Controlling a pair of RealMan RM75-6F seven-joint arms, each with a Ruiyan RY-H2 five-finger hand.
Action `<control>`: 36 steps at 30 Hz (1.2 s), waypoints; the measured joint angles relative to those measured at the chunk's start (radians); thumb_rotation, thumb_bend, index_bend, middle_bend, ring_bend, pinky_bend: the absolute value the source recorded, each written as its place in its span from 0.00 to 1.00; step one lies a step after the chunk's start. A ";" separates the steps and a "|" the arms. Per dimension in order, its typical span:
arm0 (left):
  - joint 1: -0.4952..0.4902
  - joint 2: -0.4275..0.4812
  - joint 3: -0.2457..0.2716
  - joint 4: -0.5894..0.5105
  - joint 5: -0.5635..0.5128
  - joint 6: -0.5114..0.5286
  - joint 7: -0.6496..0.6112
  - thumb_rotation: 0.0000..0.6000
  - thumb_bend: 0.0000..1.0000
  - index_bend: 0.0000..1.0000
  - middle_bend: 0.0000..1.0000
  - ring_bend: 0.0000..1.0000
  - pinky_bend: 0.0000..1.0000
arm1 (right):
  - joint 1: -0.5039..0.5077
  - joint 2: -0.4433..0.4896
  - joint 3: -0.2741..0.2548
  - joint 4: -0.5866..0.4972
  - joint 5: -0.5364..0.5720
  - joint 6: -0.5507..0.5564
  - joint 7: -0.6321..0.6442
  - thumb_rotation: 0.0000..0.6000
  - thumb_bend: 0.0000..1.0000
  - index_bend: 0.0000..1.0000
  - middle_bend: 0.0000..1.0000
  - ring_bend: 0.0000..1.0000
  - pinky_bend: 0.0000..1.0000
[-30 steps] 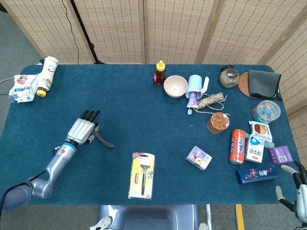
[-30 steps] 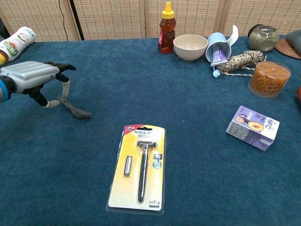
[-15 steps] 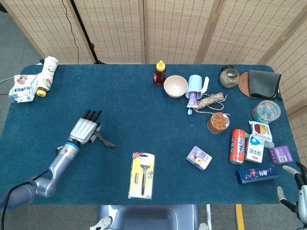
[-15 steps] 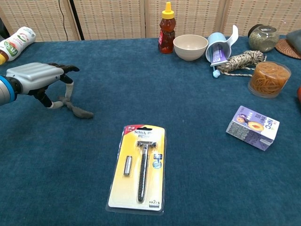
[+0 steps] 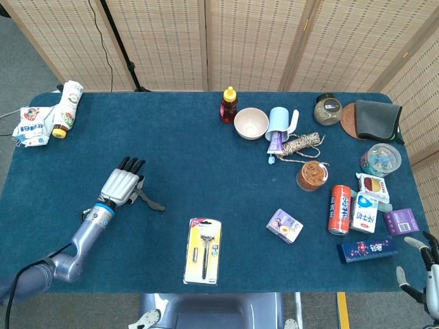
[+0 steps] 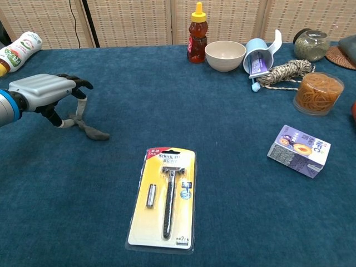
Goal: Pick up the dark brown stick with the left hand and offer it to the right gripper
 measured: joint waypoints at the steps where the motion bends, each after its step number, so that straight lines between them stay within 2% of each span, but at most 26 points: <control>1: 0.001 0.000 -0.002 -0.001 0.001 0.004 -0.004 1.00 0.43 0.72 0.15 0.04 0.00 | 0.001 0.000 0.001 -0.002 0.000 -0.002 0.000 1.00 0.39 0.26 0.11 0.16 0.00; 7: 0.004 0.024 -0.014 -0.032 0.004 0.011 -0.035 1.00 0.53 0.76 0.18 0.06 0.00 | 0.007 0.008 0.001 -0.015 -0.016 -0.006 0.033 1.00 0.39 0.28 0.12 0.16 0.00; 18: -0.002 0.164 -0.034 -0.210 -0.008 -0.012 -0.050 1.00 0.54 0.76 0.19 0.07 0.00 | 0.041 0.016 0.007 -0.021 -0.083 -0.016 0.087 1.00 0.39 0.31 0.15 0.17 0.00; 25: -0.024 0.296 -0.068 -0.381 -0.079 -0.054 -0.009 1.00 0.54 0.75 0.19 0.07 0.00 | 0.079 0.027 0.021 -0.044 -0.126 -0.030 0.192 1.00 0.39 0.33 0.15 0.17 0.00; 29: -0.046 0.361 -0.097 -0.472 -0.141 -0.063 0.036 1.00 0.54 0.75 0.19 0.07 0.00 | 0.133 0.042 0.038 -0.062 -0.161 -0.060 0.273 1.00 0.38 0.33 0.15 0.17 0.00; 36: -0.097 0.428 -0.131 -0.576 -0.247 -0.074 0.119 1.00 0.54 0.75 0.19 0.07 0.00 | 0.218 0.052 0.076 -0.088 -0.193 -0.110 0.355 1.00 0.38 0.35 0.15 0.17 0.00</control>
